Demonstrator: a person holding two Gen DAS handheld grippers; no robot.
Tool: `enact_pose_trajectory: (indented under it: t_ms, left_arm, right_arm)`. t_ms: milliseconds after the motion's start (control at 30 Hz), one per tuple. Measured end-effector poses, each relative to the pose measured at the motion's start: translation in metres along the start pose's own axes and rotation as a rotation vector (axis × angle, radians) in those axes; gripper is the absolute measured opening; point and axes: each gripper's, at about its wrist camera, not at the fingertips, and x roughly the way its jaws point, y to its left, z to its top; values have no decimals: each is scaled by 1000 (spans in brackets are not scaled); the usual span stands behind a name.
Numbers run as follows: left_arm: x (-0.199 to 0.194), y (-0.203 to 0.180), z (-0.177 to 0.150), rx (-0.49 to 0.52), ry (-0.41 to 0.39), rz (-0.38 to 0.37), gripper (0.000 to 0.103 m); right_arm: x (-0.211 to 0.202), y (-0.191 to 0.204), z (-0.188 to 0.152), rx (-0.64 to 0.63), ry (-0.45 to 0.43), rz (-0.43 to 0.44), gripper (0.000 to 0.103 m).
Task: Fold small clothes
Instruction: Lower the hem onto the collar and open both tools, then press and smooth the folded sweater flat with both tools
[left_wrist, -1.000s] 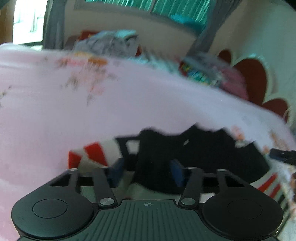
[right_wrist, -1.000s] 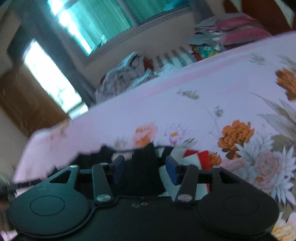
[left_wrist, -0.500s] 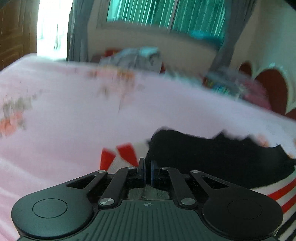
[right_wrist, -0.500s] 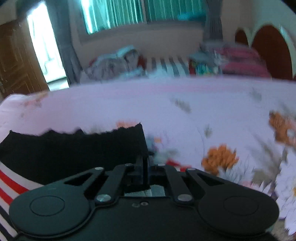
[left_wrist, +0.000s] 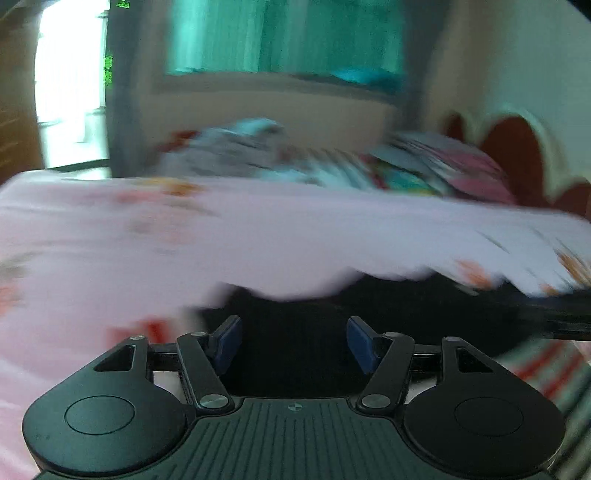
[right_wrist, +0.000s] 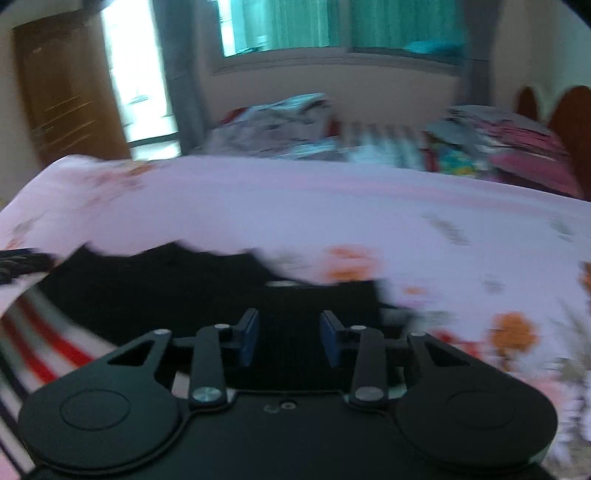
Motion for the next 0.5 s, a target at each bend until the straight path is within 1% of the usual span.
enact_pose_trajectory:
  t_ms: [33,67,133,233,267,333,367,400,433,500]
  left_arm:
    - [7,-16,-4,41,30,-39,62]
    - [13,-26,-7,72,52,-58,62]
    - [23,-36,-16,97,93,-66,62]
    - [21,-18,-21,69,86,-68,62]
    - [18,-7,-22,55,80,-44,62]
    - [10,19,-27,40,66,41,62]
    - [5,33,-31,24,54,36,62]
    - [2,43,-36,11,51,28,62]
    - [-2,47,-37,12,48,19,62]
    - [-5,43,-38,30,47,35,62]
  right_arm:
    - [7,12,0,-18,16,17,37]
    - [13,22,-1,-43,29,31,38]
    - [22,32,-3,-79,68,38,41]
    - [23,23,-9,-102,88,12,41]
    - [19,10,-11,-98,84,-30,41]
    - [9,-19,-15,-48,75,-125,36]
    - [2,-37,-18,-8,63,-157,29]
    - [-5,-51,-21,30,60,-157,15]
    - [-9,-59,-23,47,61,-158,11]
    - [-13,-61,-21,51,69,-150,12]
